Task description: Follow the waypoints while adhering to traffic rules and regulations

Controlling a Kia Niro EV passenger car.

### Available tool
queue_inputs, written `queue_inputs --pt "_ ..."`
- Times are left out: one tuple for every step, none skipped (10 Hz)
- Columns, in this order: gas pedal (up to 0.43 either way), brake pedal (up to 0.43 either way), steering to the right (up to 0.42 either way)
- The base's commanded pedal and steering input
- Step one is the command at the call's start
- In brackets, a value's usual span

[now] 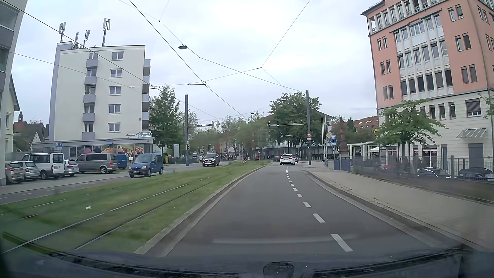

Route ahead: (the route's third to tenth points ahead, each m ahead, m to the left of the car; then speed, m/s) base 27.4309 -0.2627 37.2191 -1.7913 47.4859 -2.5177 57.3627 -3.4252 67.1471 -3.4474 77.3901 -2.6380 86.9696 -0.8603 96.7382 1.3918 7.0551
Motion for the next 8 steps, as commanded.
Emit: queue_inputs --pt "0.098 0.0 0.009" --pt "0.098 0.0 0.009" --pt "0.098 0.0 0.009" --pt "0.098 0.0 0.009" --pt "0.098 0.0 0.009" --pt "0.098 0.0 0.009" --pt "0.098 0.0 0.009" --pt "0.087 0.0 0.009"
